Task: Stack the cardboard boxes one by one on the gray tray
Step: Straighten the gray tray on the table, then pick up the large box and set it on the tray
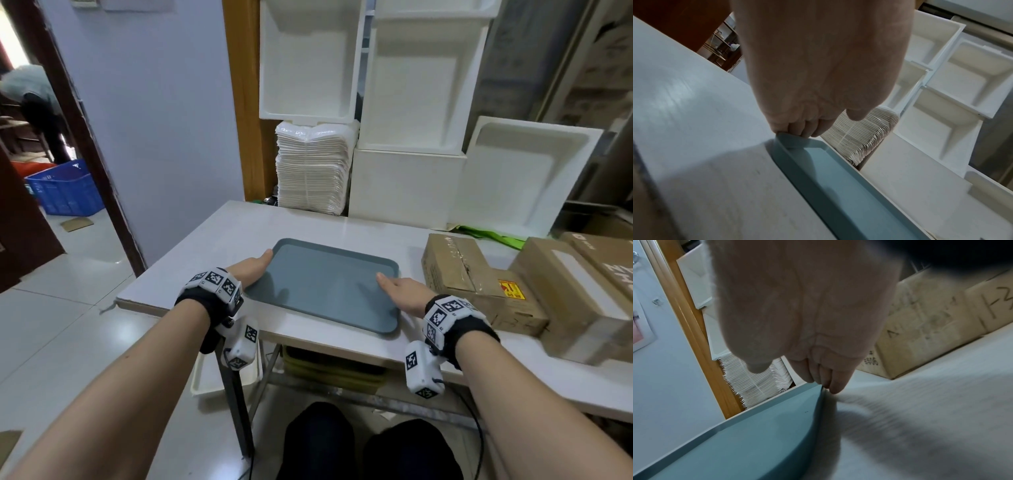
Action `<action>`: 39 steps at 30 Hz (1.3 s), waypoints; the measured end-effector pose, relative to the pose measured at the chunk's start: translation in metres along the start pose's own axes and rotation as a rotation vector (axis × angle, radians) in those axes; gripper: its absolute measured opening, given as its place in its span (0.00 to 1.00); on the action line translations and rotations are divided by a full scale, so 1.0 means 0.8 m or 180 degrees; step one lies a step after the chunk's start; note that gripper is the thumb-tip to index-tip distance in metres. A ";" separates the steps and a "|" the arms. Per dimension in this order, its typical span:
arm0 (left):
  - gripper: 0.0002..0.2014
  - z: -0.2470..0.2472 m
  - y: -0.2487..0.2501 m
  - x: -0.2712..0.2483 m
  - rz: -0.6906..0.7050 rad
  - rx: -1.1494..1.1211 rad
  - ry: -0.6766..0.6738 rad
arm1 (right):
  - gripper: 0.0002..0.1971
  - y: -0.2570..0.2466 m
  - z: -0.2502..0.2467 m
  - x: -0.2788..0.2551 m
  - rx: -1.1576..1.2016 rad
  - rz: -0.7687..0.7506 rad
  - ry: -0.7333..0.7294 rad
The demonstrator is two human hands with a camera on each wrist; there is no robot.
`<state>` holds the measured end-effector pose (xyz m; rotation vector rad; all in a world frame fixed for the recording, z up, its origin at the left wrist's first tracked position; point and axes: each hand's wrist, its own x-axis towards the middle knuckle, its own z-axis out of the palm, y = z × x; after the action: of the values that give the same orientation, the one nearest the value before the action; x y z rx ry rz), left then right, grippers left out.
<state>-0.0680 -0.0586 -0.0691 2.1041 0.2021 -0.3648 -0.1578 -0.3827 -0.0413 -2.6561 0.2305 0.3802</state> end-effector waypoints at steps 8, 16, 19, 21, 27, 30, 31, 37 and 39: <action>0.41 0.017 -0.005 -0.022 0.0061 0.0151 -0.0013 | 0.37 0.009 0.002 -0.020 -0.0234 0.0102 0.0080; 0.42 0.022 -0.009 -0.041 0.0118 0.0221 -0.0082 | 0.37 0.010 -0.002 -0.014 -0.0384 0.0134 0.0051; 0.47 0.022 -0.006 -0.050 0.0101 0.0233 -0.0099 | 0.37 0.013 -0.002 -0.009 -0.0401 0.0096 0.0087; 0.46 0.019 -0.006 -0.052 0.0135 0.0255 -0.0132 | 0.37 0.015 0.000 -0.007 -0.0407 0.0060 0.0108; 0.50 0.019 -0.006 -0.053 0.0076 0.0082 -0.0155 | 0.37 0.017 0.004 -0.010 -0.0403 0.0079 0.0153; 0.43 0.020 -0.004 -0.052 0.0047 -0.0197 -0.0180 | 0.36 0.018 0.004 -0.013 -0.0387 0.0063 0.0203; 0.38 0.020 -0.005 -0.049 0.0053 -0.0333 -0.0216 | 0.36 0.018 0.003 -0.015 -0.0341 0.0077 0.0203; 0.35 0.012 0.016 -0.052 -0.0039 -0.0671 -0.0057 | 0.38 0.010 -0.009 -0.022 0.0263 0.0091 0.0269; 0.35 0.012 0.036 -0.059 0.0017 -0.0695 -0.0009 | 0.38 0.007 -0.021 -0.026 0.0500 0.0051 0.0376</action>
<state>-0.1057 -0.0815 -0.0351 1.8886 0.2244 -0.3273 -0.1752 -0.3932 -0.0230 -2.5253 0.3059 0.2016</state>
